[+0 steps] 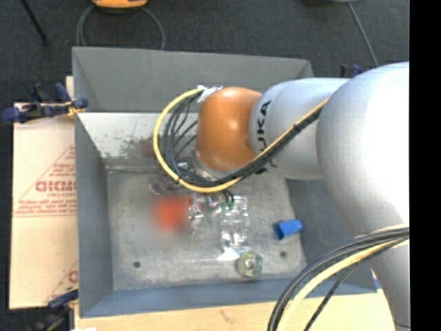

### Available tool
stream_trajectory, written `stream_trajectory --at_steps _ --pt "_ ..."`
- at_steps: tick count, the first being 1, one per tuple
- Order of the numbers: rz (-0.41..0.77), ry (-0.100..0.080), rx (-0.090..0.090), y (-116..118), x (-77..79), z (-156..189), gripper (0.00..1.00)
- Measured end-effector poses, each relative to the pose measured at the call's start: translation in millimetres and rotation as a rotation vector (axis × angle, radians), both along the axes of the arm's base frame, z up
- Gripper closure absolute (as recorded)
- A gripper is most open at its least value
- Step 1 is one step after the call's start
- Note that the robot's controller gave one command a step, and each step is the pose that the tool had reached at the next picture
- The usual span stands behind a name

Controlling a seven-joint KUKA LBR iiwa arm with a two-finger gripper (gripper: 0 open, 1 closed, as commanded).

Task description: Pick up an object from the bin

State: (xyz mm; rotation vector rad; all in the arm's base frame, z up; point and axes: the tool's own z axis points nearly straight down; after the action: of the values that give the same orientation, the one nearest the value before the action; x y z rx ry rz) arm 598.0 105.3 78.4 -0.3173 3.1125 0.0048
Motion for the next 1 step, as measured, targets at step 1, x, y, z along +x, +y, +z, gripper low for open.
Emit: stream_trajectory --at_steps 1 --pt "-0.003 -0.002 0.001 0.2 0.7 0.8 1.0"
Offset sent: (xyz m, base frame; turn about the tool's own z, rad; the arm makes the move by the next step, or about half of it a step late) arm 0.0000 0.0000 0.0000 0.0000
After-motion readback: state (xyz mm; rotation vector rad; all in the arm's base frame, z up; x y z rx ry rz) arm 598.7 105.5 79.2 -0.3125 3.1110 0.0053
